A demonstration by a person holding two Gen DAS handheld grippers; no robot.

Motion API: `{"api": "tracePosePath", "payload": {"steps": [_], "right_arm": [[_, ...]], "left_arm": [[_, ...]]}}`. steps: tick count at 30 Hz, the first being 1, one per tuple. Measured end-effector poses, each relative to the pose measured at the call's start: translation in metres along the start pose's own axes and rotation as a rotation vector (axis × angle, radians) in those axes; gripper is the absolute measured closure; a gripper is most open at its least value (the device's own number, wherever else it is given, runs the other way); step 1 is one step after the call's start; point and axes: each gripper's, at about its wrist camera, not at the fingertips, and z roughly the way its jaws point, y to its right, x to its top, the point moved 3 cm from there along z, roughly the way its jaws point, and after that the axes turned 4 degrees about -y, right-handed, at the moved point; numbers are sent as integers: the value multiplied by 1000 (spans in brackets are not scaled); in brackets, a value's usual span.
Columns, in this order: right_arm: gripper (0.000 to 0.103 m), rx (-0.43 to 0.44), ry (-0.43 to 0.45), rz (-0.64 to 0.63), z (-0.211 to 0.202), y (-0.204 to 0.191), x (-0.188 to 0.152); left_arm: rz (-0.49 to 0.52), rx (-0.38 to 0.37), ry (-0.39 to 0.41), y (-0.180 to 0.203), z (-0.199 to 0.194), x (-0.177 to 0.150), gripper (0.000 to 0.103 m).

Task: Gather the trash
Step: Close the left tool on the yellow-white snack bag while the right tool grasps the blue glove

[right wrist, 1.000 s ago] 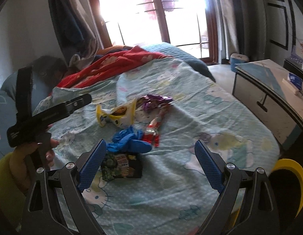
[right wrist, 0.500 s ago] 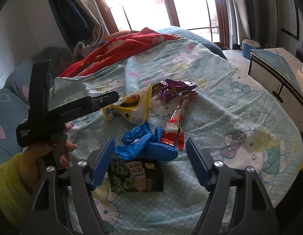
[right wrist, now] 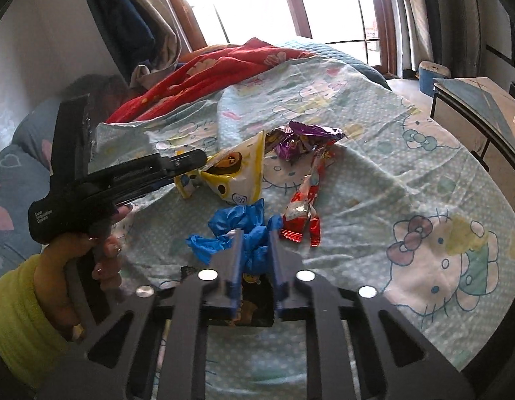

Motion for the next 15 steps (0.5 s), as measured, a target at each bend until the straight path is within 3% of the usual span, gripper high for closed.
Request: {"api": "tracePosePath", "payload": {"steps": [7, 15], "right_arm": [[100, 18, 40, -2, -11, -1, 3], [100, 28, 106, -16, -35, -6, 9]], "left_arm": [[23, 15, 77, 12, -29, 2, 76], [32, 31, 163, 21, -61, 6, 76]]}}
